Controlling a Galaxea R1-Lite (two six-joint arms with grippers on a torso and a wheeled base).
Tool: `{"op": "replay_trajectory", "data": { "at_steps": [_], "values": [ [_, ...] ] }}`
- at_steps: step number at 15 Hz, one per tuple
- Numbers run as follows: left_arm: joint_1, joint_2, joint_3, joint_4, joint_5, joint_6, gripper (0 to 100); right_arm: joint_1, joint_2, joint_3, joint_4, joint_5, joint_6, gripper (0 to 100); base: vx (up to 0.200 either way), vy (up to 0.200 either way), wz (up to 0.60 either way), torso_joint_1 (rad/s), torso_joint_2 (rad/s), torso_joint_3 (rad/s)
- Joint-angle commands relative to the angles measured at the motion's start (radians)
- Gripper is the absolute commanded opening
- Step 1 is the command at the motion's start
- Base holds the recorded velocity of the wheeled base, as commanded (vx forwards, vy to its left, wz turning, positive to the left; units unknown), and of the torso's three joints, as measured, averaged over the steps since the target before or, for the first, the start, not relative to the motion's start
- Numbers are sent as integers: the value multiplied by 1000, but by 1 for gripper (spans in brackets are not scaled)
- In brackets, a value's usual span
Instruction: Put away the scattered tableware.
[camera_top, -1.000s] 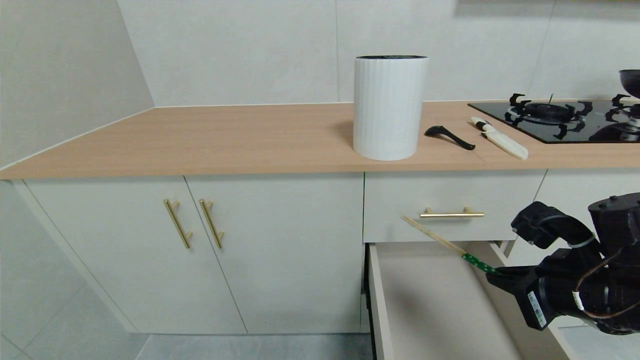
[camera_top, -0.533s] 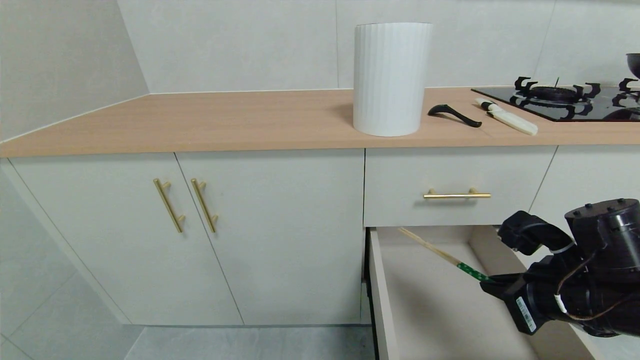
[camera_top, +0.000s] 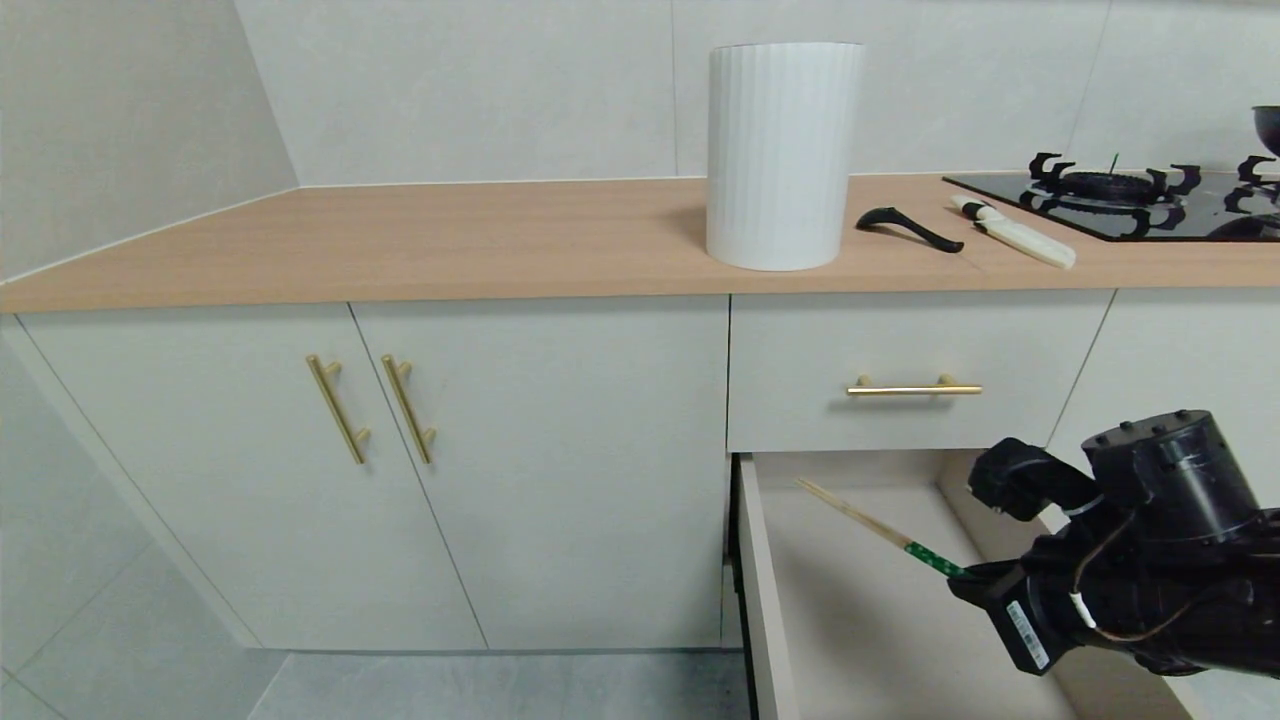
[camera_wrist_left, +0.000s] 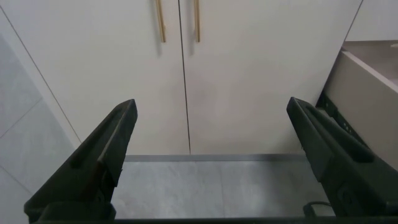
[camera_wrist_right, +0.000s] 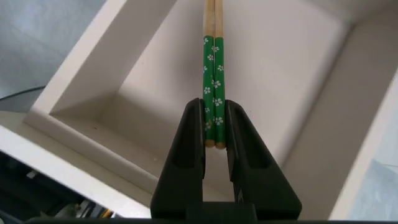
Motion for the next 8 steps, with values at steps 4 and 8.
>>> {"op": "replay_trajectory", "data": {
  "at_steps": [4,8],
  "values": [
    [0,0,0,0,0,0,100,20,287,-146,-15,-10,234,0,0,0,0,0,0,0],
    [0,0,0,0,0,0,100,18,494,-281,-30,-49,407,0,0,0,0,0,0,0]
  ]
}}
